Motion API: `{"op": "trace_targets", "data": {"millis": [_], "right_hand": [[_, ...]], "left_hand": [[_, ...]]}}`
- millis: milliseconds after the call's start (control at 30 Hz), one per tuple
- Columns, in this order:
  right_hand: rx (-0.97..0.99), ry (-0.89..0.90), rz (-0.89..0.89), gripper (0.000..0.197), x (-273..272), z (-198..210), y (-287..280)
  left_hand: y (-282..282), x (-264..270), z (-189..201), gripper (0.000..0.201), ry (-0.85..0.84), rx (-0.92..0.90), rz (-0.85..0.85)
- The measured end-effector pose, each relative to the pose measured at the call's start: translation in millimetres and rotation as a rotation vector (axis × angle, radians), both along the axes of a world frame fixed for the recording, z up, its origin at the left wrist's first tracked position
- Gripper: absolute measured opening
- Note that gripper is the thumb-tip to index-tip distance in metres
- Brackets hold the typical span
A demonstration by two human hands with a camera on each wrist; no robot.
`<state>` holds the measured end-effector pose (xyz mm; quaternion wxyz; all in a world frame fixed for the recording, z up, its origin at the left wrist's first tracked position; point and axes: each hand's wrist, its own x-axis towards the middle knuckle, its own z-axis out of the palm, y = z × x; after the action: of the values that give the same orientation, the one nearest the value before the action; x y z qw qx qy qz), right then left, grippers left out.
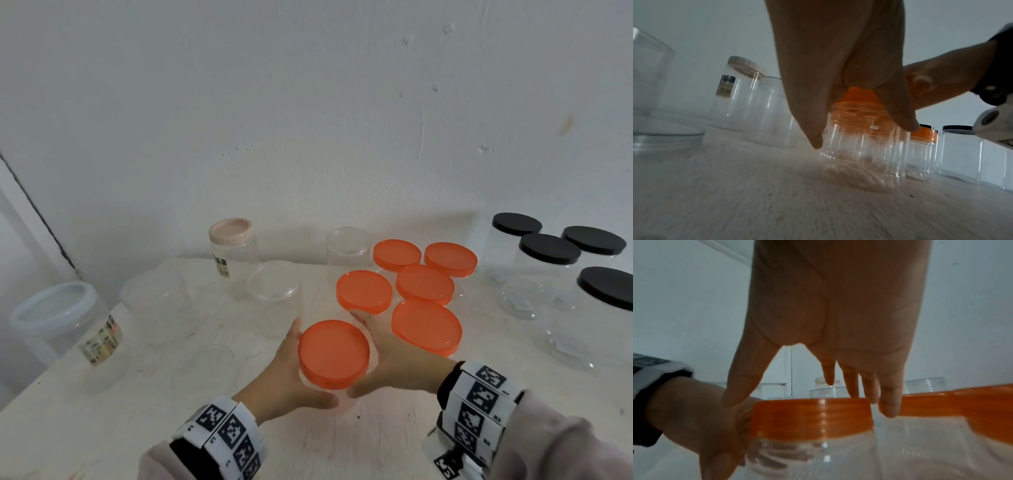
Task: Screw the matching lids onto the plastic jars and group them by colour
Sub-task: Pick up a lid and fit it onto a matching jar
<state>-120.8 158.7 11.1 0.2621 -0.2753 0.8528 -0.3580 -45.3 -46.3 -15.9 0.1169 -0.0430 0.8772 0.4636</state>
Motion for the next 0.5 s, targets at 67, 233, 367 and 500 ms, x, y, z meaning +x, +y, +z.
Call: {"op": "trace_targets", "data": {"millis": [67,233,367,500], "right_hand": [[0.071,0.043,0.088,0.122,-1.2,13.2,-7.2],[0.343,0.191,0.233,0.112,-4.0,33.3,-35.9],[0.524,0.278,0.288,0.108,-6.1,42.0,-52.1],[0.604,0.300,0.303,0.105,-6.8,44.4,-59.2]], "left_hand": [[-2.6,0.6,-3.2,0.137,-0.058,0.076,-0.013],[-1.3,-5.2,-8.7,0.119,-0.046,0.174,0.005],[-3.5,-7.1,-14.1,0.105,-0.013,0.178,0.006],[-6.5,-8.0,-20.6,0.102,0.007,0.170,0.007]]}}
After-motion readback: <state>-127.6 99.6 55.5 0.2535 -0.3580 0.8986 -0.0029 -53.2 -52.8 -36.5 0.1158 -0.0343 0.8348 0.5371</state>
